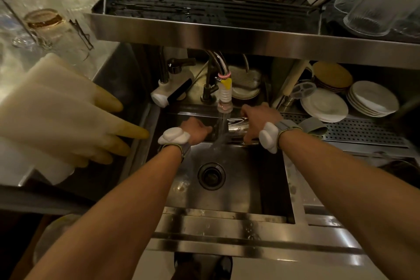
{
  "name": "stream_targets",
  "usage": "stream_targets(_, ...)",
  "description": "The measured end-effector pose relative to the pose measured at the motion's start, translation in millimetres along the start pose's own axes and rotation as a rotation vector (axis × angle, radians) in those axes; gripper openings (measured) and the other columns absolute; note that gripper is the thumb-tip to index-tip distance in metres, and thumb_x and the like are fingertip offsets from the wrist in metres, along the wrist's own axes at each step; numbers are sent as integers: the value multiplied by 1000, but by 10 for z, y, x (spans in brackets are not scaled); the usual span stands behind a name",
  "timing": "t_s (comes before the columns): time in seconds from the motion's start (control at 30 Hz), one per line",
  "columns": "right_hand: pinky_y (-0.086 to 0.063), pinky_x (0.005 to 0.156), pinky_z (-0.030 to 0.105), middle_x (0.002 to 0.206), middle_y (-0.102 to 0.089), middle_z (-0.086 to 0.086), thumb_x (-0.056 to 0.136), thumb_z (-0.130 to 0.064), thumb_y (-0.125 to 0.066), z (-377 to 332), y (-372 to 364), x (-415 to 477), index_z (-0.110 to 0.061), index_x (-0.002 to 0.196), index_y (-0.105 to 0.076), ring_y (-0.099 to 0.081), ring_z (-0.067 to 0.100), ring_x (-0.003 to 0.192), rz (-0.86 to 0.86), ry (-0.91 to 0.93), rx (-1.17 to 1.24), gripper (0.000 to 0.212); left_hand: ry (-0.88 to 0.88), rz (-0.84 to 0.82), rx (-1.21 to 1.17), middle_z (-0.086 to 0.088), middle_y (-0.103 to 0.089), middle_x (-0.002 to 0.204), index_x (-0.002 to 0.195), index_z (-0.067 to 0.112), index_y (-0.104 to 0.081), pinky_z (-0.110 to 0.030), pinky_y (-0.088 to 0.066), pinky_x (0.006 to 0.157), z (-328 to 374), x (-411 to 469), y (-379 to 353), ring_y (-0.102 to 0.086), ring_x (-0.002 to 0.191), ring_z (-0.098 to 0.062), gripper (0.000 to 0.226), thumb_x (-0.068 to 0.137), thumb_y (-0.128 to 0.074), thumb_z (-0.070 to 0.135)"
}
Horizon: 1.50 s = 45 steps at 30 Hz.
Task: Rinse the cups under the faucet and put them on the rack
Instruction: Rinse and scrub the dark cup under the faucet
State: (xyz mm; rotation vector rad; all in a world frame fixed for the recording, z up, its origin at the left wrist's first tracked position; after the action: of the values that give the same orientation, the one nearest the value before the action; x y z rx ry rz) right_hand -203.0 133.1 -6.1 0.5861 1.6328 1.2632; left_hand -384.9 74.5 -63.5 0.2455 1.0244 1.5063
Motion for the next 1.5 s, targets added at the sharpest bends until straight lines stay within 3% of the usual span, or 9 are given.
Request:
stream_targets(0.4, -35, 96, 45, 126, -53, 15, 74, -33, -73, -93, 214, 41, -23, 133, -48, -39, 36, 121, -36, 4, -168, 65, 16, -26, -37, -10, -68, 119, 111, 14, -71, -25, -45, 87, -51, -83, 28, -61, 111, -28, 39, 88, -58, 44)
stream_targets(0.53, -42, 94, 44, 125, -57, 13, 62, -45, -80, -97, 160, 58, -24, 132, -49, -47, 37, 116, -16, -14, -102, 78, 20, -45, -61, -9, -68, 118, 110, 14, -71, -28, -47, 89, -82, -100, 6, -62, 111, -28, 39, 88, -58, 44)
stream_targets(0.73, -51, 87, 32, 124, -61, 4, 55, -50, -84, -142, -232, 90, -18, 128, -52, -60, 25, 107, 64, -88, 416, 86, 22, -116, -153, -16, -71, 108, 103, 7, -69, -36, -51, 91, -196, -110, -192, -65, 103, -30, 42, 92, -53, 45)
stream_targets(0.87, -48, 81, 29, 106, -64, 0, 62, -51, -82, -187, -476, 170, -18, 114, -60, -61, 21, 96, 86, -151, 719, 66, 6, -99, -263, -20, -70, 96, 81, 11, -63, -41, -50, 90, -207, -130, -301, -62, 82, -24, 42, 96, -46, 46)
stream_targets(0.97, -52, 82, 30, 91, -69, -5, 62, -50, -81, -242, -663, 201, -25, 87, -66, -65, 14, 84, 48, -187, 1053, 39, 6, -37, -367, -18, -69, 103, 89, 14, -65, -40, -50, 93, -105, -150, -310, -66, 93, -28, 39, 96, -43, 46)
stream_targets(1.1, -56, 88, 39, 98, -73, 7, 51, -54, -84, -322, -877, 217, -15, 105, -68, -71, 22, 87, 62, -289, 1507, 68, 3, 72, -451, -10, -65, 119, 119, 13, -63, -26, -43, 87, 100, -209, -302, -61, 111, -24, 43, 99, -38, 42)
stream_targets(1.23, -56, 78, 36, 88, -67, 5, 75, -38, -77, -361, -1041, 142, -15, 100, -55, -67, 24, 83, 53, -444, 1817, 40, -3, 57, -302, -10, -64, 124, 123, 16, -62, -30, -42, 95, 178, -155, -295, -58, 116, -27, 48, 100, -33, 46)
stream_targets(1.37, -55, 57, 29, 107, -68, 13, 53, -53, -82, -490, -1173, 155, -8, 132, -47, -70, 27, 85, 29, -489, 1998, 98, 5, 62, -65, -6, -61, 130, 127, 28, -60, -44, -29, 110, 135, -67, -311, -50, 126, -30, 42, 97, -37, 47)
stream_targets(1.5, -57, 78, 39, 114, -64, 11, 71, -47, -76, -540, -1111, 119, -11, 131, -39, -67, 28, 92, 68, -509, 1931, 79, 55, 121, -19, -9, -49, 137, 130, 23, -57, -43, -24, 109, 80, -48, -269, -37, 131, -30, 42, 100, -35, 42)
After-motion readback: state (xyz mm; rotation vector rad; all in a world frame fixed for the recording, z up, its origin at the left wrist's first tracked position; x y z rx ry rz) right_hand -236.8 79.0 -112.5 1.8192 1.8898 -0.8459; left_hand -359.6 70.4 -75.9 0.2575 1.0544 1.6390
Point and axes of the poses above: each hand's wrist, its own x-axis towards the middle knuckle, its own y-axis out of the back of the hand, z = x × y, the point moved 6 cm from there along x, towards the middle knuckle
